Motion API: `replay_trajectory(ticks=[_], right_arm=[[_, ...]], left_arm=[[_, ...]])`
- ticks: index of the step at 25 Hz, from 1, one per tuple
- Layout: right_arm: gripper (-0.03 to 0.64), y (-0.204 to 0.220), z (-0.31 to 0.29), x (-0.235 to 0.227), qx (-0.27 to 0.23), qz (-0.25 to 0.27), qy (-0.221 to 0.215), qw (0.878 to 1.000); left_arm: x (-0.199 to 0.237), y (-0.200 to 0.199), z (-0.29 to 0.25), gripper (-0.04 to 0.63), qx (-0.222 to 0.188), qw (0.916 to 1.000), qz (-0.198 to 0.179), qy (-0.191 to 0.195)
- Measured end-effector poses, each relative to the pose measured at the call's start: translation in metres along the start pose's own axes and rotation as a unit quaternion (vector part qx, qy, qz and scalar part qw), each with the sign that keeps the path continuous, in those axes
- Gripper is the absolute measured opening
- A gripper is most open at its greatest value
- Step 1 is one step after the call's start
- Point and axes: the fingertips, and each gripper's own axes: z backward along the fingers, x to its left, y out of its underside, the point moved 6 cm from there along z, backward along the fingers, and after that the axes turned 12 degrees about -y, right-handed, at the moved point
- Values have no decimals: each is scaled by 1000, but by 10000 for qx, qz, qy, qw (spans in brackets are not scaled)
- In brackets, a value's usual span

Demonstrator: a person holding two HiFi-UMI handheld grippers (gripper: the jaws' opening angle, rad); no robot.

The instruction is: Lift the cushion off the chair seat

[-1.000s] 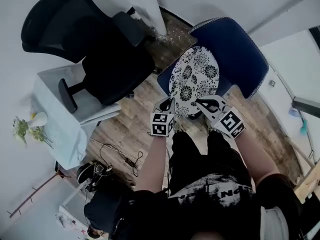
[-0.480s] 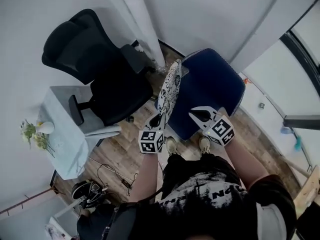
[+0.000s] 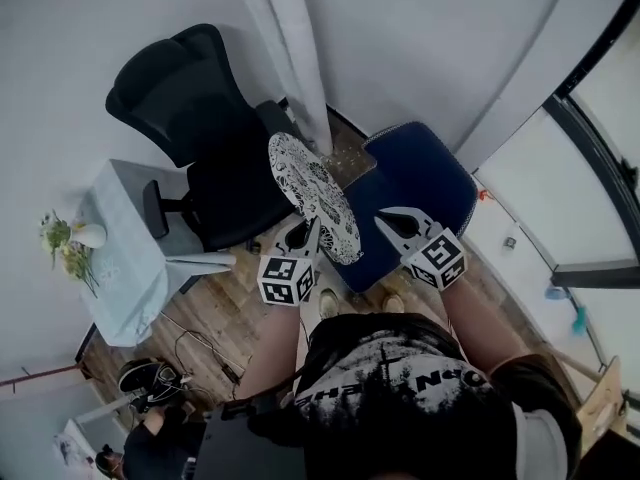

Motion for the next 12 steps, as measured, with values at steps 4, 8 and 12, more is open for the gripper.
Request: replay_trajectory(ticks=[4, 8, 12], right_arm=[[17, -13, 6, 9, -121, 82, -12, 9999], [17, -24, 8, 16, -219, 185, -12, 9996], [17, -29, 9, 23, -274, 248, -58, 9993]], left_arm=[[-4, -12, 18, 25, -135, 9995, -277, -33], [-6, -23, 36, 25, -345, 9989, -317, -67], [-8, -27, 49, 25, -445, 9983, -343, -121]])
